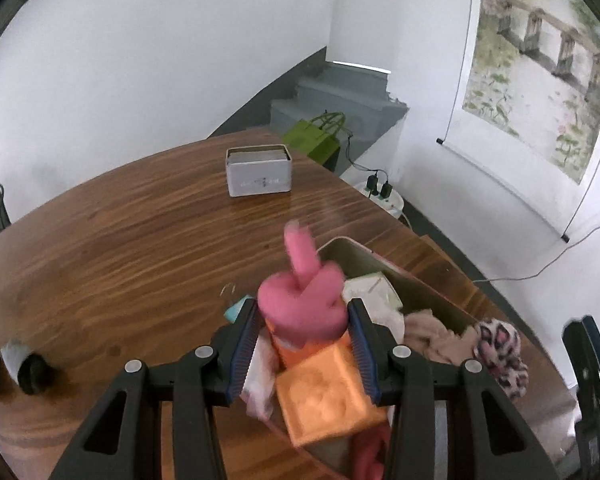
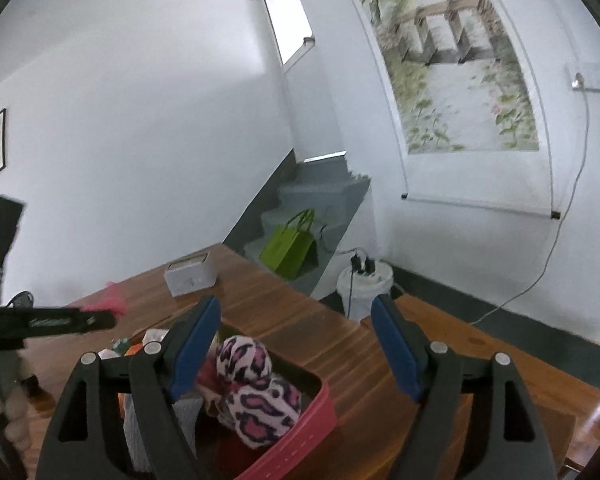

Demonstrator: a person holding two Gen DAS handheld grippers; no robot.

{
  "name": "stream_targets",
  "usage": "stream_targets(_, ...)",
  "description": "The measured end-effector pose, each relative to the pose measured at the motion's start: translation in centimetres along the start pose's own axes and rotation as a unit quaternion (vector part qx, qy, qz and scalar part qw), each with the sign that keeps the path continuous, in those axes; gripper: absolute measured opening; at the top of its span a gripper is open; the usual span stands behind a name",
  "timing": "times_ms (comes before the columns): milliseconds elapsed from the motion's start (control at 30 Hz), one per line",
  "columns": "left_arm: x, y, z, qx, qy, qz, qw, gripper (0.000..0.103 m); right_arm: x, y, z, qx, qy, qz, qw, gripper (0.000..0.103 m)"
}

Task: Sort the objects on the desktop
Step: 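Lower the pink foam knot into the pink box and open the left tool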

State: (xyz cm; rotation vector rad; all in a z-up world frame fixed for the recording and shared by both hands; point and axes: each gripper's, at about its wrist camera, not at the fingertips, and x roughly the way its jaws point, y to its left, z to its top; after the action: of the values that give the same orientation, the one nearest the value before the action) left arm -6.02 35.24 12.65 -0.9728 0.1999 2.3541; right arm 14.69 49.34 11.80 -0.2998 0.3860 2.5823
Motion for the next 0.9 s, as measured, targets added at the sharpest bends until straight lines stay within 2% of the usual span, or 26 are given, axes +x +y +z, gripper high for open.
stream_targets(167,1.7,-1.0,1.4,0.012,0.006,0.002,0.9999,0.046,-0.2,-0.3,-0.2,0.003,0.002,0.006,1.0,0.081)
stream_targets(400,1.5,-0.3,1.2,0.002,0.004,0.002,1.0,0.046,-0.4,-0.5,-0.3,0.0,-0.002,0.007,1.0,0.081)
stream_targets(733,-2.0,2.3,-0.3,-0.016,-0.018,0.023,0.9995,0.046,-0.8,-0.5,-0.4,-0.005,-0.015,-0.011,1.0,0.081)
stream_targets(900,-3.9,5.5,-2.3,-0.043,-0.019,0.047,0.9978,0.047,-0.9,-0.2,-0.4,-0.013,-0.023,-0.025,0.999,0.081)
